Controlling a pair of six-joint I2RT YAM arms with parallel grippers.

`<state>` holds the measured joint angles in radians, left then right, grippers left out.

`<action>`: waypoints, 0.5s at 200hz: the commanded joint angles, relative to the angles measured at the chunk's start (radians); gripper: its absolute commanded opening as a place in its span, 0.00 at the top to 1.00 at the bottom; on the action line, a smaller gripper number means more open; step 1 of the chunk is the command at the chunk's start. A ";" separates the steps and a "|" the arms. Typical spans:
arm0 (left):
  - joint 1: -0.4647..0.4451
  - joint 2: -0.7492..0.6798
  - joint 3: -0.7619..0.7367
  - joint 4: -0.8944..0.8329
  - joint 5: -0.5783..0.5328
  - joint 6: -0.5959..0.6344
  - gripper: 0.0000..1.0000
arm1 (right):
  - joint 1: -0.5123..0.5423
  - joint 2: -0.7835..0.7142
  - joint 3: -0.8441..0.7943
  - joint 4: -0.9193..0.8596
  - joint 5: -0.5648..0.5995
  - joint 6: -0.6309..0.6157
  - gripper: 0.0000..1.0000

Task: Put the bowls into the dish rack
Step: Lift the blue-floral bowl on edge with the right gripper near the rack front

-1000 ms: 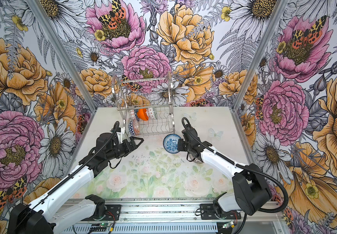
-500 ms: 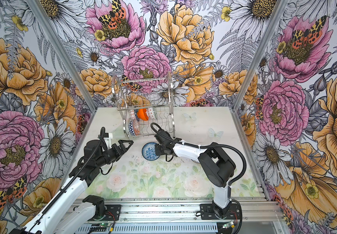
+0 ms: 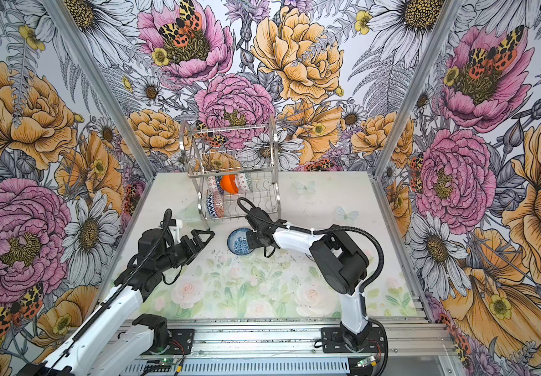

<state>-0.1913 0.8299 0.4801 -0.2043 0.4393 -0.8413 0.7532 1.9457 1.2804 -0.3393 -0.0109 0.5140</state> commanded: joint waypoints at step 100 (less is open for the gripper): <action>0.023 0.038 0.020 0.042 0.092 0.027 0.01 | 0.085 -0.168 0.037 -0.044 0.189 -0.071 0.31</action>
<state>-0.1822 0.8585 0.4805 -0.1822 0.4816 -0.8345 0.7795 1.8446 1.2804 -0.3645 0.0795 0.4812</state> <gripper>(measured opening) 0.986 0.612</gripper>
